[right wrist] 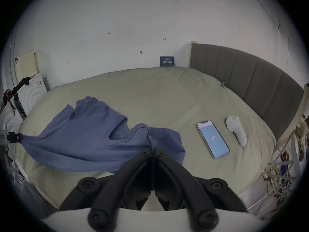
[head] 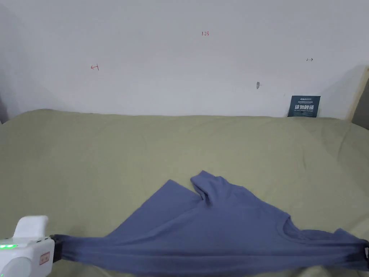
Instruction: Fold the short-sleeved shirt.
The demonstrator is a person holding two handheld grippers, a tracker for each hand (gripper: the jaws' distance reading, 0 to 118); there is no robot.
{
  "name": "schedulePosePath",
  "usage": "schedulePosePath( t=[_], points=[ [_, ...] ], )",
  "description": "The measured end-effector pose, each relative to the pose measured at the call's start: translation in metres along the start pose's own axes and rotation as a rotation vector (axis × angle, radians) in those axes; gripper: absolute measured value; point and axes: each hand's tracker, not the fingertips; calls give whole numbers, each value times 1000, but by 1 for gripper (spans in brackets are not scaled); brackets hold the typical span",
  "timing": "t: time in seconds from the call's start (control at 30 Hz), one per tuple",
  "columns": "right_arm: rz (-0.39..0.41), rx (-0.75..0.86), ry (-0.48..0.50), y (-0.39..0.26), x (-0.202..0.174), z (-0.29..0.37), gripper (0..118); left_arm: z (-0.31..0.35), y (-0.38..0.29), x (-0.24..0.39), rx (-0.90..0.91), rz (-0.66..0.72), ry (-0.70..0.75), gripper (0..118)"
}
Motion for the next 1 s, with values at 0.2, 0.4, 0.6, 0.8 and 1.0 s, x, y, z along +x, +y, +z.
schedulePosePath(
  t=[0.2, 0.4, 0.6, 0.8, 1.0],
  points=[
    [-10, -50, 14, -31, 5, 5, 3, 4, -29, -7, -53, 16, -34, 4],
    [-45, -43, -8, -34, 3, -3, 94, 8, -31, -4, -38, 26, -52, 40],
    [18, 84, 56, -17, -34, 31, 115, 57, -16, 24, 128, 36, -74, 115],
    [65, 238, 129, 1, -111, 78, 93, 119, -6, 68, 345, 41, -134, 82],
    [47, 373, 122, -10, -167, 110, 1, 145, -18, 99, 470, -18, -162, 1]
  ],
)
